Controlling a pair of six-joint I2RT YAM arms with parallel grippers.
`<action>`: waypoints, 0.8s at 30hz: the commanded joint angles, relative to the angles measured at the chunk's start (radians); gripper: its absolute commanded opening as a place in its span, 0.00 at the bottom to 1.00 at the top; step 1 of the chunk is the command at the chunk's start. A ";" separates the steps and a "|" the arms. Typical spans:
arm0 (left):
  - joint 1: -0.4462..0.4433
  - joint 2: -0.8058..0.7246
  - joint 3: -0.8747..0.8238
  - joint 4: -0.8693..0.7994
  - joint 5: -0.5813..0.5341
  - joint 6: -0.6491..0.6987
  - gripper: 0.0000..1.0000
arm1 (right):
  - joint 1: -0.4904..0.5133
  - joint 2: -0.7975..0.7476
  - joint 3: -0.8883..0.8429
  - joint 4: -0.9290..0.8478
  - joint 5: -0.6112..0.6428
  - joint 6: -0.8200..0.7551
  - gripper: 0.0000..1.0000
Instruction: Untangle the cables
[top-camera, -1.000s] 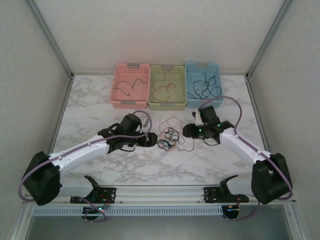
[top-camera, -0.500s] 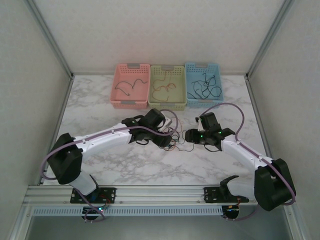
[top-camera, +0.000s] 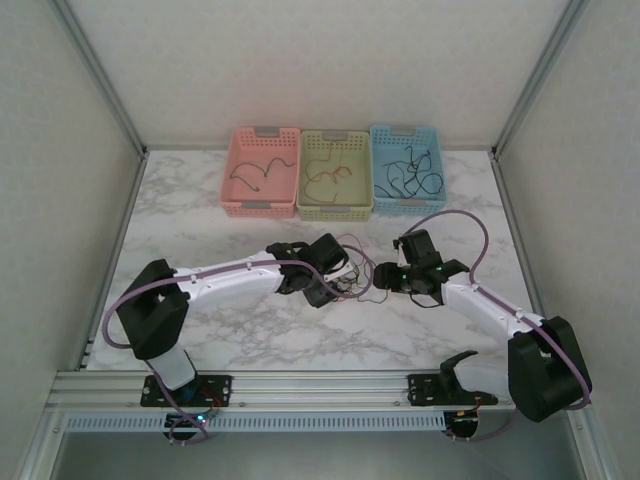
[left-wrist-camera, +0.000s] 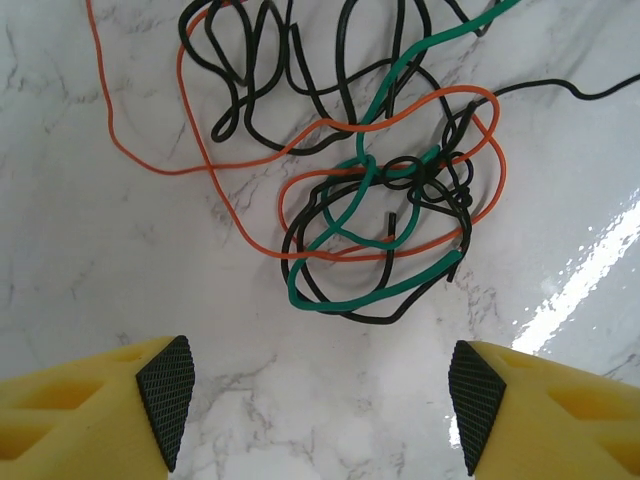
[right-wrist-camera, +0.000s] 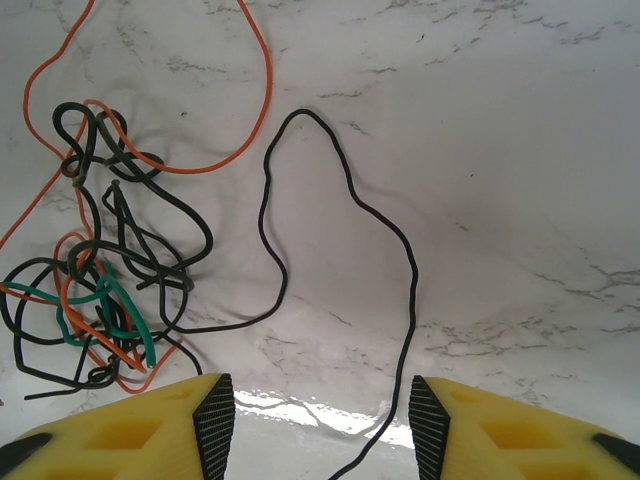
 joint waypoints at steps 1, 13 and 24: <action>-0.015 0.066 0.046 -0.002 -0.009 0.106 0.70 | 0.006 0.012 -0.004 0.009 0.029 0.011 0.52; -0.001 0.168 0.086 0.037 -0.030 0.116 0.59 | -0.006 0.035 -0.001 0.013 -0.007 0.014 0.52; -0.003 0.085 0.061 0.058 -0.114 0.040 0.02 | -0.010 0.047 0.006 0.008 -0.023 0.010 0.51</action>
